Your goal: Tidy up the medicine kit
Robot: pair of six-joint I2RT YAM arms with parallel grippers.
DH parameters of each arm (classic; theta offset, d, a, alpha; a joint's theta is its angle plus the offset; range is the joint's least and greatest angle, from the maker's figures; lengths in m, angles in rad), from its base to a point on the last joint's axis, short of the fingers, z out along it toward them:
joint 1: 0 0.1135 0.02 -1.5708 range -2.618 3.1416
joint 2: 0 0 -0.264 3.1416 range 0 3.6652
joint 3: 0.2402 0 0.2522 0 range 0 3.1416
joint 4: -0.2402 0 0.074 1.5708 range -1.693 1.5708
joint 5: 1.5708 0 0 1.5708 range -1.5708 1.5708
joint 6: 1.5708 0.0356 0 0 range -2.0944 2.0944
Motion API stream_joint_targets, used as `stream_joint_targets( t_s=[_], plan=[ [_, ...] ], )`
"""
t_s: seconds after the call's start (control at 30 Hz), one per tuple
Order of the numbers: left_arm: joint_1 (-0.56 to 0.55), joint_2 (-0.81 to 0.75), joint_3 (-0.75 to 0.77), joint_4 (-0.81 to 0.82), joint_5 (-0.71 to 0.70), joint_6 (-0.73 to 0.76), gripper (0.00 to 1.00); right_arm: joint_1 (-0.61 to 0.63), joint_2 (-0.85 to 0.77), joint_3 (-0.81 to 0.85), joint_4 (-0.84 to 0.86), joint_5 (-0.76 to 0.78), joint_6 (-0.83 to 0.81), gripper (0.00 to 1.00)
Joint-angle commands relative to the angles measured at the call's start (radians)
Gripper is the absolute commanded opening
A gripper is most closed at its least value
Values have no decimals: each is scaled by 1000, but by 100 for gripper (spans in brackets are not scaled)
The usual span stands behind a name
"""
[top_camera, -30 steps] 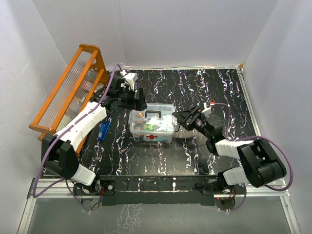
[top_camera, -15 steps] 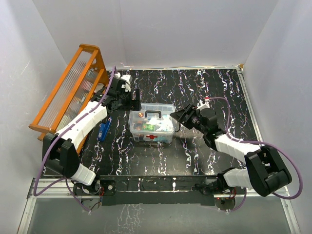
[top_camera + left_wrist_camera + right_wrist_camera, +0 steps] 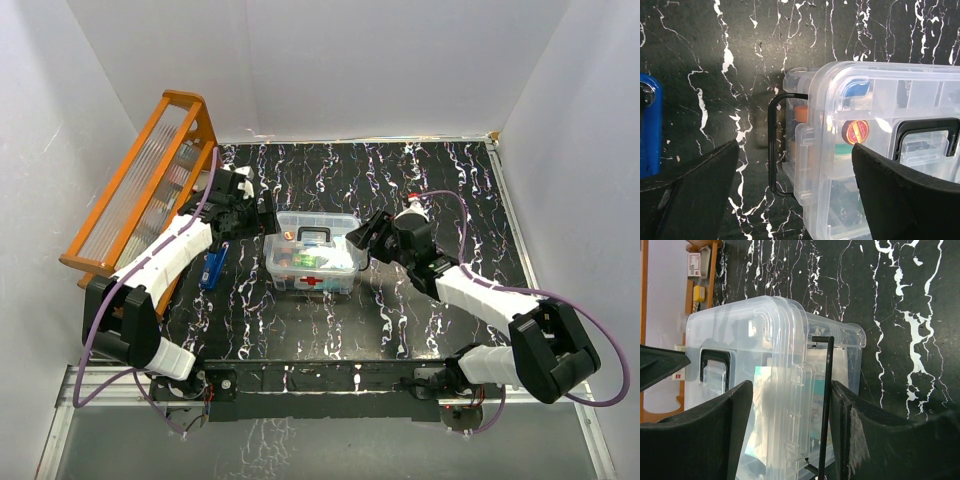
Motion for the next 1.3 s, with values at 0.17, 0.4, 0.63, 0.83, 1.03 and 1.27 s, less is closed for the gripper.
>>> stream_joint_targets(
  t_s=[0.17,0.4,0.63,0.83,1.03,1.27],
  plan=[
    [13,-26,-57,-39,56,-20,88,60,2,111,-217,193,-31,55],
    [19,-25,-72,-31,65,-22,85,95,5,172,-339,259,-29,58],
    [21,-23,-79,-22,74,-22,84,124,11,236,-430,287,-32,55],
    [23,-23,-78,-21,81,-19,84,145,22,275,-466,301,-32,45],
    [25,-23,-79,-22,88,-17,84,181,51,331,-537,369,-31,41],
    [26,-22,-79,-16,124,-27,84,254,88,401,-606,478,-32,36]
  ],
)
